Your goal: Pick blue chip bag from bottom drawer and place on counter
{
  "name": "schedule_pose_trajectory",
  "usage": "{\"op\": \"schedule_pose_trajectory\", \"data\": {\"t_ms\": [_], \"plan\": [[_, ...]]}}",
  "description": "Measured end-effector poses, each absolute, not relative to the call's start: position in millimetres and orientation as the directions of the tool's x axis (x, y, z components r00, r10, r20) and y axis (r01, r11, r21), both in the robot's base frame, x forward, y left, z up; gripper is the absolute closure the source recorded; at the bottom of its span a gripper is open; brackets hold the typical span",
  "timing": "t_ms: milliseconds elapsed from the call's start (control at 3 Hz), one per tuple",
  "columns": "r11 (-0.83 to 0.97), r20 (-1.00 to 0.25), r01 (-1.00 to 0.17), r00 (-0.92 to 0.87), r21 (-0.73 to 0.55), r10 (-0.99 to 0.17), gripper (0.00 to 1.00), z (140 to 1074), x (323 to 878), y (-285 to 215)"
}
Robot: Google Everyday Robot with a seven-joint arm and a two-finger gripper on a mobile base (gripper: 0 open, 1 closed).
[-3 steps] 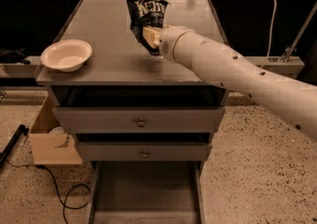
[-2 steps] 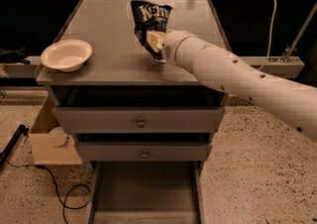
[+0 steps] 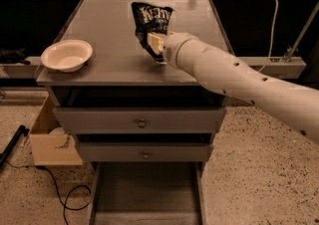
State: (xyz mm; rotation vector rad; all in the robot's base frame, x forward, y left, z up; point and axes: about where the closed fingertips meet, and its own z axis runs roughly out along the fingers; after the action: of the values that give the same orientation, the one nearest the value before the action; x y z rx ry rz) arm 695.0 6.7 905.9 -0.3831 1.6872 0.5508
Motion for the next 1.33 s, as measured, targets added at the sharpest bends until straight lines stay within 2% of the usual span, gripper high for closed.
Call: {"op": "schedule_pose_trajectory", "data": {"t_ms": [1000,1333], "plan": [[0.83,-0.981,-0.538,-0.187,0.145,0.051,0.12,905.9,695.0,6.8],[0.83,-0.981,-0.538,-0.187,0.145,0.051,0.0,906.0,695.0,6.9]]}}
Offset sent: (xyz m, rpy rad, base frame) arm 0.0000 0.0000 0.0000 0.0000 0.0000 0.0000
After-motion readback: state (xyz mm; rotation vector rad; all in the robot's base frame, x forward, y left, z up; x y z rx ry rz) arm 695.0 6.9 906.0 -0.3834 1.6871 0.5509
